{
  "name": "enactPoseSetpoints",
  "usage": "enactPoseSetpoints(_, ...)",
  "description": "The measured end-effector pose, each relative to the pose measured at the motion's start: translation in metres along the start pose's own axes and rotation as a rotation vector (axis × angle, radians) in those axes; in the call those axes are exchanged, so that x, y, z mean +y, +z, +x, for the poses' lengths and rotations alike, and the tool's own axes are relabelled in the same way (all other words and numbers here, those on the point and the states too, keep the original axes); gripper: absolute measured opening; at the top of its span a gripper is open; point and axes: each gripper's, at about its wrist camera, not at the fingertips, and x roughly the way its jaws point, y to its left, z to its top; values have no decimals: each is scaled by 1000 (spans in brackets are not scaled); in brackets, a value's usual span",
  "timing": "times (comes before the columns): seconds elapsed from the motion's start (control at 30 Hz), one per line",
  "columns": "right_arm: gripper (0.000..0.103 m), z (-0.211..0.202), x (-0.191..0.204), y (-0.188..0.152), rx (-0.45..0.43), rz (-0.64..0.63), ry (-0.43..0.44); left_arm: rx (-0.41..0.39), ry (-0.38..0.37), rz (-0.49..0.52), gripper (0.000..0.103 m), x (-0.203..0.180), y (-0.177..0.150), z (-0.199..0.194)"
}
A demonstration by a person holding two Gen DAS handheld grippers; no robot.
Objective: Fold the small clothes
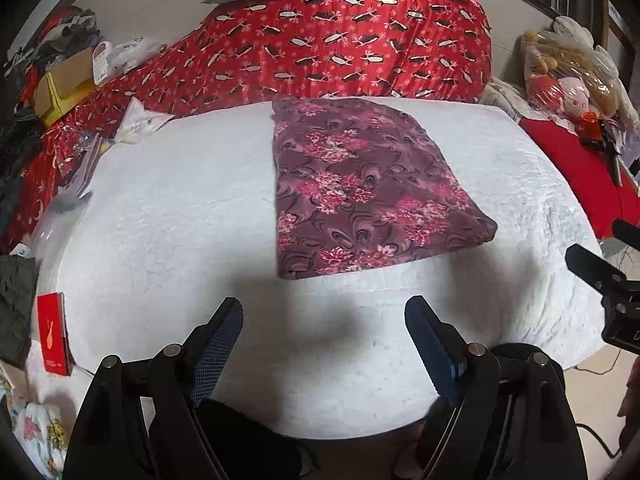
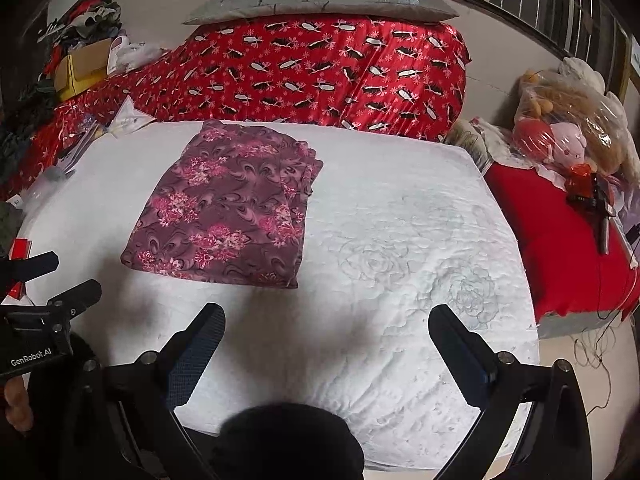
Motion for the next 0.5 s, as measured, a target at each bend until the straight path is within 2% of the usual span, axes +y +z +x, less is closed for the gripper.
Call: enactPoseSetpoints(0.5, 102, 2, 2, -1, 11, -1, 15, 3, -9, -14, 83, -5, 2, -4)
